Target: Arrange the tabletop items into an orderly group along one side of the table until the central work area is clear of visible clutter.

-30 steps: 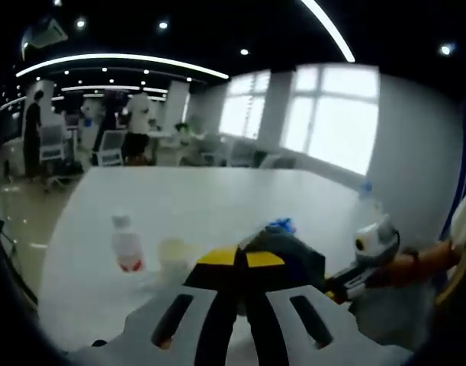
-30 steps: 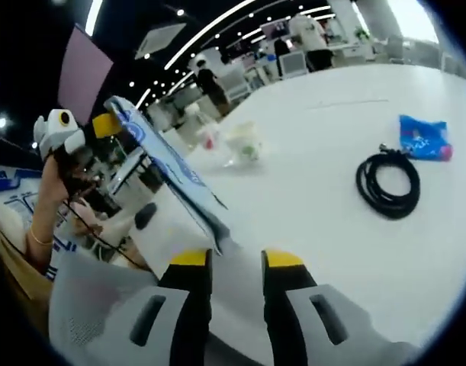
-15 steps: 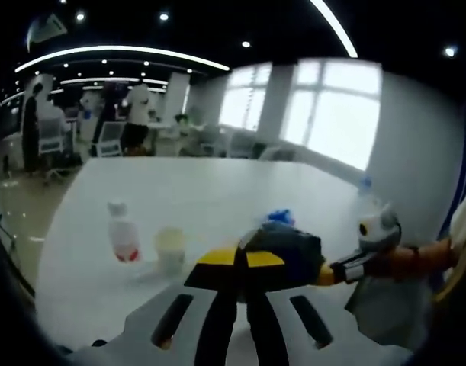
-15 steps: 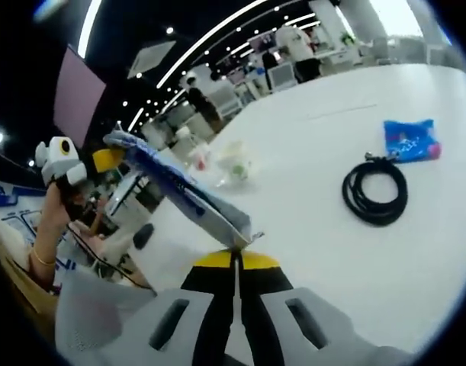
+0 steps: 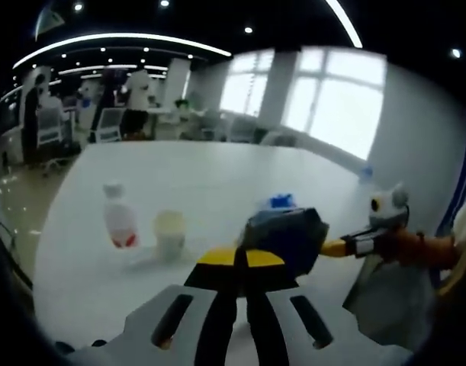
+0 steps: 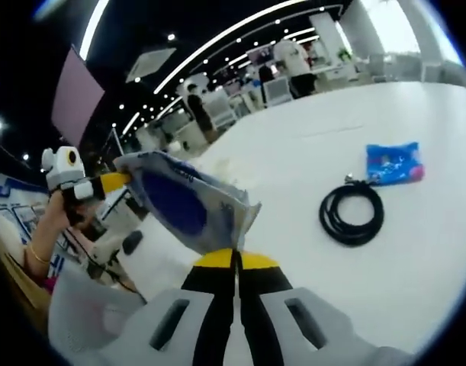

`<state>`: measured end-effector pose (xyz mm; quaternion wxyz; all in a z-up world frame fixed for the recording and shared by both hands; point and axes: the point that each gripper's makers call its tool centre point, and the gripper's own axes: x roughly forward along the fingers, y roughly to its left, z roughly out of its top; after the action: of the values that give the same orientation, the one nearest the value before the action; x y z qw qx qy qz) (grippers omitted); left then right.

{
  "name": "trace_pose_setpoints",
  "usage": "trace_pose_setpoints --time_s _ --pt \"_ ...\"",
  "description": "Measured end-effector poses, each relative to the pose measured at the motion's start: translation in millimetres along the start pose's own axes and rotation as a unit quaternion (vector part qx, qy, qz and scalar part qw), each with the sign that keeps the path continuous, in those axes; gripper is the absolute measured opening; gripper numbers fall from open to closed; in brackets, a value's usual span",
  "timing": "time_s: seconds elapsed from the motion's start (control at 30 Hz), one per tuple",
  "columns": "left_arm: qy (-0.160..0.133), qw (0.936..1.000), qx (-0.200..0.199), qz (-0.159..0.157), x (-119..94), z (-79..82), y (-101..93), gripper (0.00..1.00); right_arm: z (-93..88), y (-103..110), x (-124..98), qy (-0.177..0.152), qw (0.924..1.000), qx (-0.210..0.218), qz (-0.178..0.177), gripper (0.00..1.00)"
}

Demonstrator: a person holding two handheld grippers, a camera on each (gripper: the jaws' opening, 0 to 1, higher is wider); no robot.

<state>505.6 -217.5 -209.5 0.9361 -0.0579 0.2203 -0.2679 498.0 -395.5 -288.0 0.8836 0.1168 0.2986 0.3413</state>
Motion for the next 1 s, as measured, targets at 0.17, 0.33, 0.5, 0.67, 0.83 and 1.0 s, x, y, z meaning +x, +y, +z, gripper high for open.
trace_pose_setpoints --time_s 0.17,0.33,0.5,0.67,0.83,1.0 --pt "0.014 0.9998 0.004 0.009 8.3 -3.2 1.4 0.0 6.0 -5.3 -2.7 -0.012 0.9999 0.005 -0.009 0.01" --pt "0.029 0.9994 0.01 0.019 19.1 -5.7 3.8 0.0 16.5 -13.2 -6.7 -0.027 0.9993 0.005 -0.023 0.01" --pt "0.048 0.9985 0.017 0.02 30.8 -10.3 3.6 0.0 26.0 -23.4 -10.5 -0.032 0.9988 0.006 -0.037 0.01" --pt "0.063 0.9975 0.022 0.025 43.3 -12.4 6.1 0.0 33.9 -30.9 -9.8 -0.029 0.9987 0.002 -0.042 0.01" --pt "0.076 0.9955 0.044 0.035 56.0 -11.7 9.2 0.0 44.2 -41.1 -6.0 -0.027 0.9983 -0.002 -0.051 0.01" --pt "0.074 0.9947 0.051 0.05 72.3 -5.6 14.1 0.0 53.8 -54.8 1.0 -0.023 0.9978 -0.008 -0.061 0.01"
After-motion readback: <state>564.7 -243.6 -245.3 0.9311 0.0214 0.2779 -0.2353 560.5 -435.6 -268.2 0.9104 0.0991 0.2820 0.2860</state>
